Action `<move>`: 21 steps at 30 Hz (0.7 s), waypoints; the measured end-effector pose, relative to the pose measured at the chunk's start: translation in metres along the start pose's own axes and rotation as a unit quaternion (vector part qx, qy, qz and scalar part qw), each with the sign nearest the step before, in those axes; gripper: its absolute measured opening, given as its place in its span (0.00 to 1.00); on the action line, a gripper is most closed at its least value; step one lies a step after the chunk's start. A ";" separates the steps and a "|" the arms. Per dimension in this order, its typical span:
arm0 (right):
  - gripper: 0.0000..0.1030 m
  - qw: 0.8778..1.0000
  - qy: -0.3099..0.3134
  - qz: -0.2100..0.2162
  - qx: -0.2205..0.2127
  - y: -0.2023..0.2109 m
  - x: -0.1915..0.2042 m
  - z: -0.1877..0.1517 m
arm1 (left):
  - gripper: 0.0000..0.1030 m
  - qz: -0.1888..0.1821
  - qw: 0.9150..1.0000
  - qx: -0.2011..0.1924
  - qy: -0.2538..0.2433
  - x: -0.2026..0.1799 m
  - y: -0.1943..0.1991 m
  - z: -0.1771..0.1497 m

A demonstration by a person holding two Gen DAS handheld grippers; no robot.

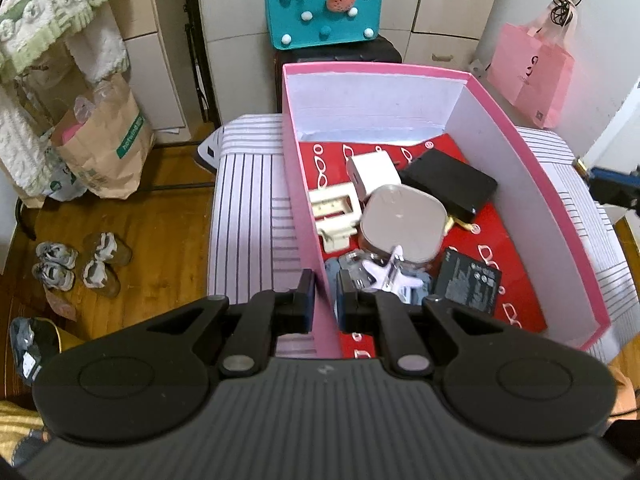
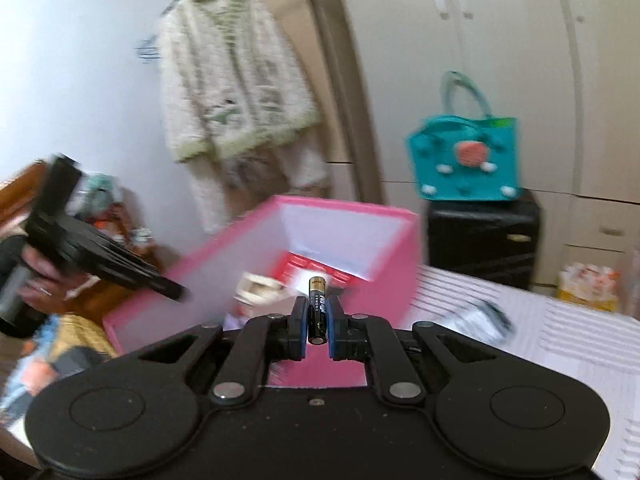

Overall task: Organize rigid objects
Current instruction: 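Carry the AA battery into the pink box and release it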

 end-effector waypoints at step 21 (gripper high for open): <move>0.11 0.982 0.027 -0.004 0.186 -0.176 0.052 0.075 | 0.09 0.077 0.994 -0.076 0.021 -0.007 -0.032 0.016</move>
Point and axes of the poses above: each gripper's, at about its wrist camera, not at the fingertips, and y roughly against the way its jaws point, x to its left, z to its top, the point moved 7 cm from there along -y, roughly the way its jaws point, and after that the axes turned 13 degrees about x, right-handed, at the moved point
